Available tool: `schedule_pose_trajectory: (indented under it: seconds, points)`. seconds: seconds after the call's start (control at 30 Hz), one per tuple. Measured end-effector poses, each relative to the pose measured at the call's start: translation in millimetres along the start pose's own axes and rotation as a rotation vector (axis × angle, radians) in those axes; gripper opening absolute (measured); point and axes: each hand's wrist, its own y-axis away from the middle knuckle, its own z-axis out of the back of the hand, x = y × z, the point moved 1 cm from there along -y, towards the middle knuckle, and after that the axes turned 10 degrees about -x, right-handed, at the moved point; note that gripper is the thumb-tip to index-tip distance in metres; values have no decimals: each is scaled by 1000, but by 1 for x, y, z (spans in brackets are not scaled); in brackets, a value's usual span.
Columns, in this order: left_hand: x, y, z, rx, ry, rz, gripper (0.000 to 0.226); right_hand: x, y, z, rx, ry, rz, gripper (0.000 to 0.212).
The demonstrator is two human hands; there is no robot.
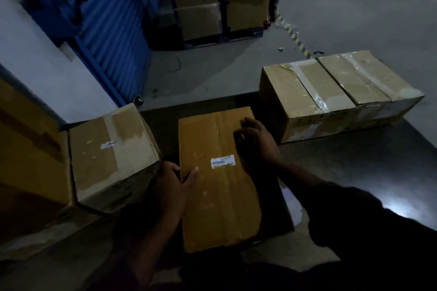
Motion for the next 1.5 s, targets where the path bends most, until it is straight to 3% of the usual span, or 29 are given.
schedule_pose_trajectory:
  seconds: [0.13, 0.23, 0.37, 0.5, 0.8, 1.13, 1.33, 1.5]
  points:
    - [-6, 14, 1, 43, 17, 10, 42, 3, -22, 2, 134, 83, 46, 46]
    - [-10, 8, -1, 43, 2, 1, 42, 2, 7, -2, 1, 46, -10, 45]
    - [-23, -9, -12, 35, -38, -133, 38, 10, 60, -7, -198, 113, -55, 31]
    - [-50, -22, -26, 6, -44, -221, 31, 18, 65, -3, -169, 130, -16, 27]
    - [-37, -27, -40, -114, -161, -344, 32, 36, 63, -7, -96, 297, 56, 38]
    - [-32, -31, -45, -112, -119, -366, 32, 32, 56, -12, -203, 168, -33, 16]
    - [-33, -30, -44, -107, -134, -362, 33, 40, 50, -11, -180, 160, -76, 17]
    - [-33, -31, -45, -115, -143, -384, 33, 53, 48, -16, -167, 322, -29, 23]
